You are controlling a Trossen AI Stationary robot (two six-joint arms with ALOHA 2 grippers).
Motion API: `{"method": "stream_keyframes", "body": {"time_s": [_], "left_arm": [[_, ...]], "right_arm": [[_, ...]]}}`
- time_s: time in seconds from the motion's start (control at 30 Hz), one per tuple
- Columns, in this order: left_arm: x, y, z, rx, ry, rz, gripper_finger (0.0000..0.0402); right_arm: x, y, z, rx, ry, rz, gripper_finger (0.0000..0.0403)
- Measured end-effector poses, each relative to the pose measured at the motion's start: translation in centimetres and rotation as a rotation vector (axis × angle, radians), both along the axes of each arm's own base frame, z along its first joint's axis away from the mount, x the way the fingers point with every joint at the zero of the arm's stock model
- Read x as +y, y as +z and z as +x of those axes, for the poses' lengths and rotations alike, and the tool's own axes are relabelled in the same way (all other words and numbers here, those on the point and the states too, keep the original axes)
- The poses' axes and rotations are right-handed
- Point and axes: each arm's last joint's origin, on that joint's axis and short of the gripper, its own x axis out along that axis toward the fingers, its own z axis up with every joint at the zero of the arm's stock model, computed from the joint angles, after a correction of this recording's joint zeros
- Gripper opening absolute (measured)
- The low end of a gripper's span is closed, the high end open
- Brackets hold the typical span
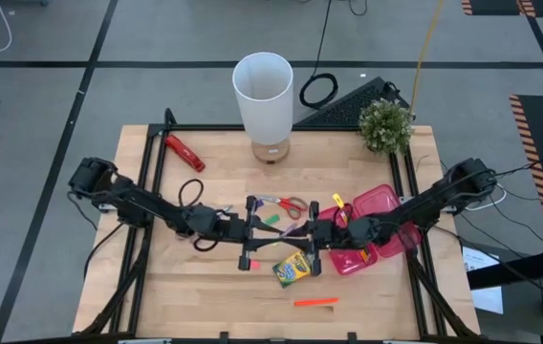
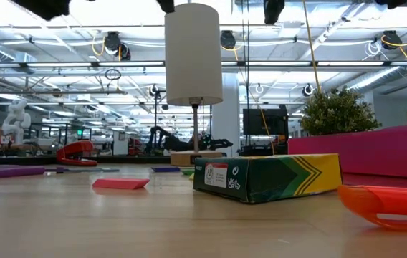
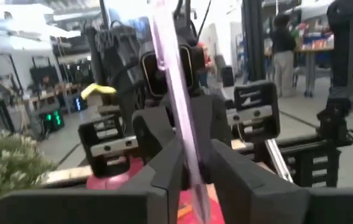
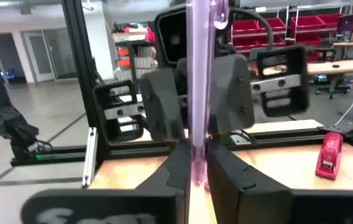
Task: Pack school essentials
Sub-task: Put the violet pen into the pink supply box
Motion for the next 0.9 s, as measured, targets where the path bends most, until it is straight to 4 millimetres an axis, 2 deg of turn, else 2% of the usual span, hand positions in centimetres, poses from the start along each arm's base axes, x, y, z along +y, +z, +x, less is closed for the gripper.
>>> {"method": "stream_keyframes", "body": {"time_s": [0.2, 0.33, 0.63, 0.9], "left_arm": [[0.8, 1.6, -1.9, 0.14, 0.045, 0.011, 0.0137], [1.4, 2.4, -3.8, 0.264, 0.047, 0.02, 0.0156], [2.8, 4.5, -8.0, 0.385, 0.111, -0.008, 0.0159], [3.4, 5.1, -9.7, 0.416, 0.117, -0.001, 0.0159]], "right_arm": [[-0.1, 0.4, -0.9, 0.073, -0.041, 0.014, 0.0019], [-0.3, 0.8, -1.8, 0.136, -0.088, 0.027, 0.0018], [-1.4, 0.5, -4.7, 0.375, -0.155, 0.158, 0.002], [-1.7, -1.2, -6.5, 0.576, -0.237, 0.286, 0.0021]]}}
